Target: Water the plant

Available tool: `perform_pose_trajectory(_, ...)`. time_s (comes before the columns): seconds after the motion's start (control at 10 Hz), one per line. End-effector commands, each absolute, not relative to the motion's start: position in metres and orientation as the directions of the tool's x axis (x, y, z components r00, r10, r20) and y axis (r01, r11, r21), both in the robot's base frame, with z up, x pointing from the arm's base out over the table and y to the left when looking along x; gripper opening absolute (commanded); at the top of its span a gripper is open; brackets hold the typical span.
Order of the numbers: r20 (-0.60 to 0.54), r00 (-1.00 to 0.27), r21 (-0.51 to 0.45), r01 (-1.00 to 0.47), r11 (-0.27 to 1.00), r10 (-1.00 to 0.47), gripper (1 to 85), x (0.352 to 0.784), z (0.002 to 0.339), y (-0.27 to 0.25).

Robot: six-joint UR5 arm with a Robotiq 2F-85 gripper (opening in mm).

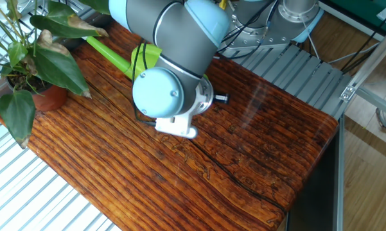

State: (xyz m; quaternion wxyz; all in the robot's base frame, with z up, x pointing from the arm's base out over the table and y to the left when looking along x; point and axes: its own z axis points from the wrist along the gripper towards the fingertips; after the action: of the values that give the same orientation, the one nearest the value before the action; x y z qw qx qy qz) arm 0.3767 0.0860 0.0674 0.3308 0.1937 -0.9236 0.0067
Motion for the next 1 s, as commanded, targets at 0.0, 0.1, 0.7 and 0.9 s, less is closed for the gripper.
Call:
perform_pose_trajectory(0.0,0.650,-0.665,0.122,-0.387,0.914,-0.368,48.7,0.369,0.073,0.079)
perform_pose_trajectory(0.1,0.654,-0.657,0.134,-0.386,0.913,-0.374,48.7,0.366,0.072,0.082)
perform_pose_trajectory(0.7,0.709,-0.606,0.112,-0.408,0.906,-0.360,44.0,0.346,0.068,0.077)
perform_pose_trajectory(0.9,0.727,-0.592,0.103,-0.408,0.907,-0.348,42.3,0.343,0.074,0.074)
